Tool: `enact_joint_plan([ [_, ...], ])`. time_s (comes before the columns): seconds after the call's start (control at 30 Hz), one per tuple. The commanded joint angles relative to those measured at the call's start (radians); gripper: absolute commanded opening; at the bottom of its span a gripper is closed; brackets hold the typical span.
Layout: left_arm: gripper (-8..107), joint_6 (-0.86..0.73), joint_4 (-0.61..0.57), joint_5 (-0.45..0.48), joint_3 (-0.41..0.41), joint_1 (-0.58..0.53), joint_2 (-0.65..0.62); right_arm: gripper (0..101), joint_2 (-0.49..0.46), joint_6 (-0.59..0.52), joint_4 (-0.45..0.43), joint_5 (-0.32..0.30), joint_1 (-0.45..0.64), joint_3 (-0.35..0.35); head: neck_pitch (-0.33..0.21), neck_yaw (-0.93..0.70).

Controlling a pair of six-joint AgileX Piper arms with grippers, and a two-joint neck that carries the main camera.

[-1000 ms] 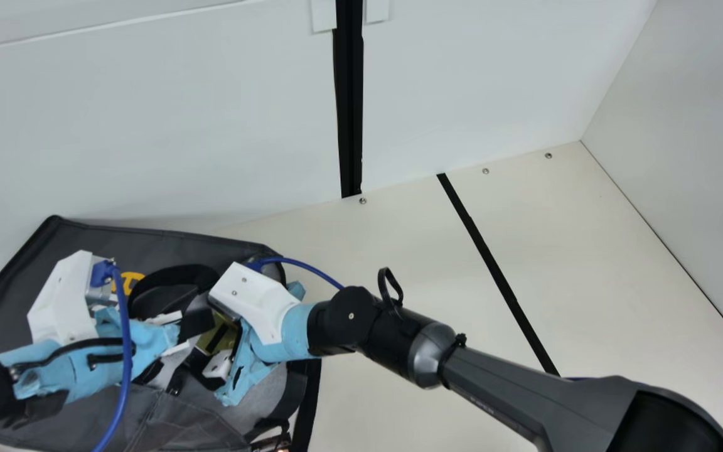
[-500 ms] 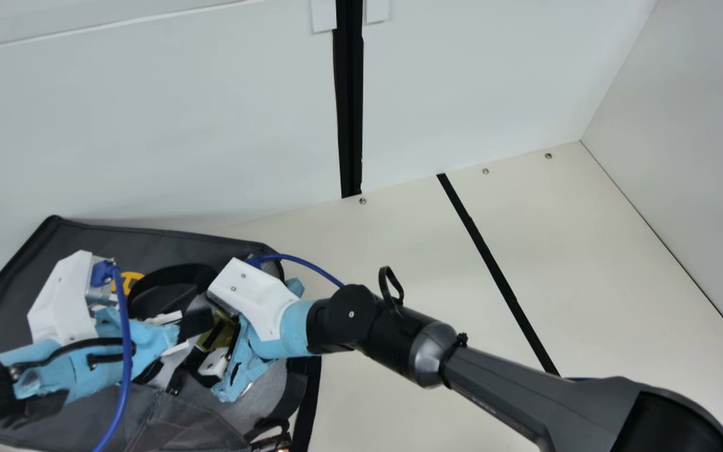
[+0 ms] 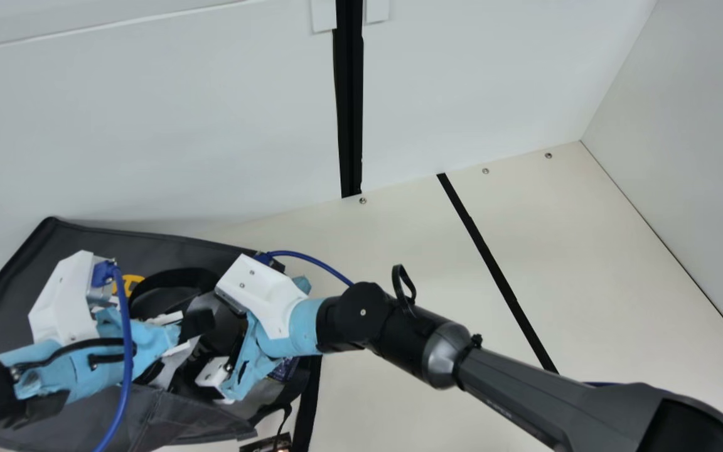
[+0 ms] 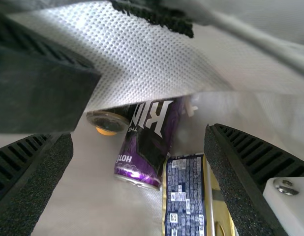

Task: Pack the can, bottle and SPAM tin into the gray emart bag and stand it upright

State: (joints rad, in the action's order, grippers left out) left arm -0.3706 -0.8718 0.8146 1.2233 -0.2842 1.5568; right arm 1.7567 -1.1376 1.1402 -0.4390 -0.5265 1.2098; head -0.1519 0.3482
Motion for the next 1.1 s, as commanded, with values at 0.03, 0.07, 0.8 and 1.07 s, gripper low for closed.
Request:
enact_joint_plan([
  [0.03,-8,0.000,0.000,0.000,0.000,0.000,0.000,95,-0.021,-0.006,0.004,-0.008,0.006,-0.021,-0.023,0.001],
  [0.07,-8,0.000,0.000,0.000,0.000,0.000,0.000,95,-0.029,-0.009,0.006,-0.010,0.009,-0.029,-0.023,0.001],
  [0.8,-8,0.000,0.000,0.000,0.000,0.000,0.000,95,-0.210,-0.043,0.010,-0.092,0.102,-0.181,-0.023,0.001],
  [1.07,-8,0.000,0.000,0.000,0.000,0.000,0.000,95,-0.285,-0.035,-0.014,-0.137,0.148,-0.222,-0.023,0.001],
])
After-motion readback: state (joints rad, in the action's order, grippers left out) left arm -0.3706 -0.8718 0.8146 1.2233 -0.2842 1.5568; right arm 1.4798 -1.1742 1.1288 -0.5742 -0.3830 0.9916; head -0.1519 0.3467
